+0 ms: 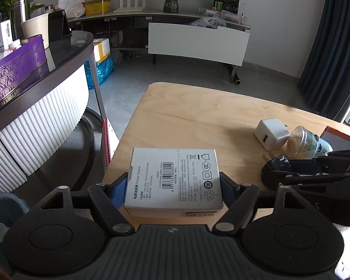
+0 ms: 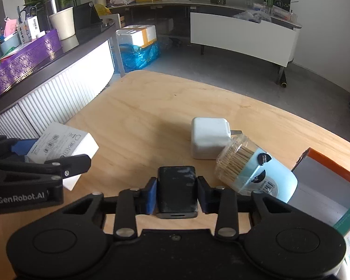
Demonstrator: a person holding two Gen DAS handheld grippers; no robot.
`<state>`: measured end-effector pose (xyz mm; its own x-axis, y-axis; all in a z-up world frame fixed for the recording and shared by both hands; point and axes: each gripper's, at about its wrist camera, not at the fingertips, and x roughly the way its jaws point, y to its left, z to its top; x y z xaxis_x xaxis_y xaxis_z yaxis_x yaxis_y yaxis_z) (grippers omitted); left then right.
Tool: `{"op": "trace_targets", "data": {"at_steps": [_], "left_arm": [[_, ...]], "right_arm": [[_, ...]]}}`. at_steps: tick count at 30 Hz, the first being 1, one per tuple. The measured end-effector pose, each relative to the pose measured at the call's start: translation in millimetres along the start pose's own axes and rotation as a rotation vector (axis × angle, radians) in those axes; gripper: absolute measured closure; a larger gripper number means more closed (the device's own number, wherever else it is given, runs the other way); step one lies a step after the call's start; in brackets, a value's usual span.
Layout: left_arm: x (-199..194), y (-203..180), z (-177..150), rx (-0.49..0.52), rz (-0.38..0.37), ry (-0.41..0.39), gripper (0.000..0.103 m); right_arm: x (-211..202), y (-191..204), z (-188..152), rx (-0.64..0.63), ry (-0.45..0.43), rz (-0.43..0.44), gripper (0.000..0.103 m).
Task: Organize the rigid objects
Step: 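Grasp the white printed box with left tool while right tool grasps the black charger, then carry the white printed box with left tool while right tool carries the black charger over the box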
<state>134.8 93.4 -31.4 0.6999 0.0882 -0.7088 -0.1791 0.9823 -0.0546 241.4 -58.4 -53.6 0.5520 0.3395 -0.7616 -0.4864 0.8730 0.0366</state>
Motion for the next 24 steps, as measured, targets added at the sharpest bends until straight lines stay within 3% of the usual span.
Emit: {"op": "trace_targets", "data": {"at_steps": [5,15,24], "left_arm": [[-8,1,-4,-0.004,-0.002,-0.003,0.024],[-50,-9,-13,0.016,-0.009,-0.042,0.025],[-92,-26,-31,0.026,-0.046,-0.068,0.025]], "right_arm": [[-11,12,-9,0.005,-0.03,-0.017,0.06],[-85,18,-21,0.089,-0.122,-0.009,0.06],[-141,23,-56,0.147,-0.17,-0.069,0.06]]}}
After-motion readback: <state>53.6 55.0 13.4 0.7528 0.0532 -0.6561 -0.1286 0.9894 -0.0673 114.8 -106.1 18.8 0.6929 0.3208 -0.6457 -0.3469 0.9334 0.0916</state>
